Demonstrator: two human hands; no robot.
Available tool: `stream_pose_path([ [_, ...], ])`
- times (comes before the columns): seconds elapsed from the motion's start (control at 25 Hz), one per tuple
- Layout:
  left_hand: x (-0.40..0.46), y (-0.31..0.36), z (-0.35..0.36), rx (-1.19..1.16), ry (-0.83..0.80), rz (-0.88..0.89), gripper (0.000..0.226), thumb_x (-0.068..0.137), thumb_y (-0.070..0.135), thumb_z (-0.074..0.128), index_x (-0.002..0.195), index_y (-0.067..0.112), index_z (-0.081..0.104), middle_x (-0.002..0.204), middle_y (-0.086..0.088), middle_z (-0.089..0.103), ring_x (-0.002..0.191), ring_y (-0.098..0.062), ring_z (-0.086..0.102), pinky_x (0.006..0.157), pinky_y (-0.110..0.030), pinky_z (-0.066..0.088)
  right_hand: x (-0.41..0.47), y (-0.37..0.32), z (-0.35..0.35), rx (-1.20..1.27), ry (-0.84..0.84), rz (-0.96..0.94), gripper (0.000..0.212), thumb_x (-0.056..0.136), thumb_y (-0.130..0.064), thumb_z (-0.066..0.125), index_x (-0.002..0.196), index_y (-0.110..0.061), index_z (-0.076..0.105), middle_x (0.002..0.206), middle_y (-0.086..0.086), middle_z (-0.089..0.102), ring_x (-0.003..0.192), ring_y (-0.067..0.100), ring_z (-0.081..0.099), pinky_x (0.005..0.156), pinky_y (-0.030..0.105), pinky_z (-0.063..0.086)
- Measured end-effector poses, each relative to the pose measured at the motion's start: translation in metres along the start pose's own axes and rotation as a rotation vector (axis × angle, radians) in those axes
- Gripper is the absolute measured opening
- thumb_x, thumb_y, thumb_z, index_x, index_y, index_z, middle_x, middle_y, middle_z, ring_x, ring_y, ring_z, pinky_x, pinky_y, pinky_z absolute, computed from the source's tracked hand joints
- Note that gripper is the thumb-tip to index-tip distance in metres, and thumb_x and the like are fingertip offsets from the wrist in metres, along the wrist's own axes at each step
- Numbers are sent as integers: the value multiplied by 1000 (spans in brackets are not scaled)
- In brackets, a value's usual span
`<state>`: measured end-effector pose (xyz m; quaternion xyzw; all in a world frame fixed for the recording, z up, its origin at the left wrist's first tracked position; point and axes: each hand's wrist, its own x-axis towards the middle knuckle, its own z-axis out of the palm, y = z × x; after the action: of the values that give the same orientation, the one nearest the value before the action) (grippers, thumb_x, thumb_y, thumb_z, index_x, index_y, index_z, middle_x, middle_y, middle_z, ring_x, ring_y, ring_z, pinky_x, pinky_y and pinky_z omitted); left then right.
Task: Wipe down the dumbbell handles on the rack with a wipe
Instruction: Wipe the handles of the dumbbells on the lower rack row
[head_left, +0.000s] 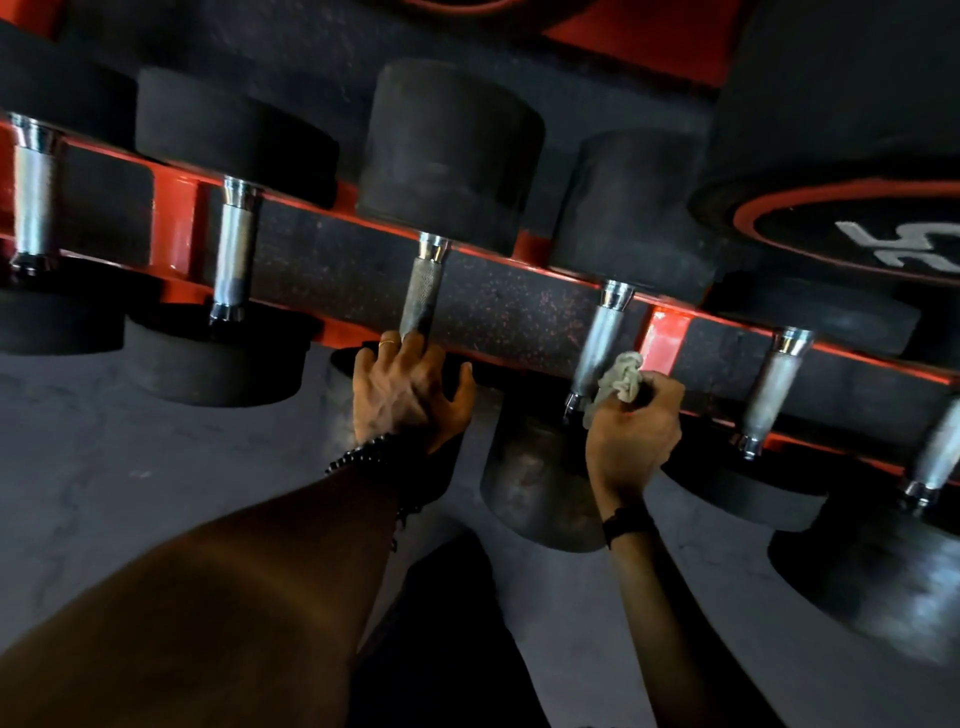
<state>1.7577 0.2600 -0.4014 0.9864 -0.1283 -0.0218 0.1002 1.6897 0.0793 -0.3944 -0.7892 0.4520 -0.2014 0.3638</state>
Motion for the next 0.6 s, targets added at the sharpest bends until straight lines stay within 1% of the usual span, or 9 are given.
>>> stream_pose_path([
  [0.08, -2, 0, 0, 1, -2, 11, 37, 81, 43, 66, 65, 10, 62, 77, -9, 62, 81, -33, 59, 67, -39, 42, -2, 2, -1, 5, 31, -35, 17, 79, -2, 50, 94, 0, 59, 86, 0, 59, 75, 6, 48, 68, 7, 31],
  [0.2, 0, -1, 0, 0, -1, 5, 37, 81, 43, 67, 65, 10, 62, 77, -9, 62, 80, -33, 59, 66, -39, 40, 2, 3, 1, -29, 31, -81, 26, 72, -7, 43, 92, 0, 59, 89, 13, 60, 82, 22, 52, 77, 17, 35],
  [0.24, -1, -1, 0, -2, -1, 7, 38, 81, 44, 67, 65, 10, 61, 76, -9, 62, 79, -33, 59, 66, -39, 40, 1, 2, 1, -47, 33, -80, 30, 68, -6, 42, 91, -1, 60, 90, 17, 57, 84, 24, 51, 78, 19, 34],
  [0.32, 1, -1, 1, 9, -5, 15, 39, 81, 44, 67, 64, 10, 61, 75, -10, 61, 78, -34, 58, 65, -39, 38, 1, -4, -1, -55, 31, -43, 37, 63, -2, 40, 91, -1, 63, 93, 21, 54, 86, 22, 48, 79, 11, 33],
  [0.4, 1, -1, 0, 8, -24, 15, 39, 80, 44, 68, 64, 9, 61, 75, -10, 61, 78, -34, 58, 65, -39, 37, 2, -3, 2, -53, 4, -6, 38, 66, -3, 39, 92, -1, 67, 97, 22, 53, 89, 18, 49, 81, 1, 31],
  [0.44, 1, -2, 0, 3, -23, 16, 39, 80, 44, 68, 64, 9, 61, 75, -10, 61, 78, -34, 58, 64, -39, 37, 2, -2, 3, -73, -7, 15, 39, 68, -8, 39, 93, -2, 68, 98, 21, 53, 90, 18, 50, 83, 2, 34],
  [0.52, 0, -1, -1, -7, -27, 17, 39, 79, 44, 69, 64, 9, 61, 75, -10, 61, 78, -35, 58, 64, -39, 38, 2, -2, 4, -106, -5, 25, 34, 74, -10, 45, 95, -2, 70, 100, 20, 54, 91, 24, 56, 80, 13, 45],
  [0.56, 1, -1, -2, -11, -33, 15, 39, 79, 44, 69, 64, 9, 61, 75, -10, 60, 78, -35, 58, 64, -39, 39, 2, -2, 5, -109, -2, 24, 29, 75, -5, 49, 94, -1, 71, 99, 22, 55, 89, 29, 58, 76, 12, 47],
  [0.6, 2, -1, -2, -15, -45, 11, 39, 79, 44, 68, 64, 9, 61, 75, -11, 61, 77, -34, 58, 64, -40, 40, 2, -1, 7, -109, 5, 16, 25, 75, 1, 53, 92, 2, 71, 98, 24, 56, 87, 30, 59, 74, 4, 43],
])
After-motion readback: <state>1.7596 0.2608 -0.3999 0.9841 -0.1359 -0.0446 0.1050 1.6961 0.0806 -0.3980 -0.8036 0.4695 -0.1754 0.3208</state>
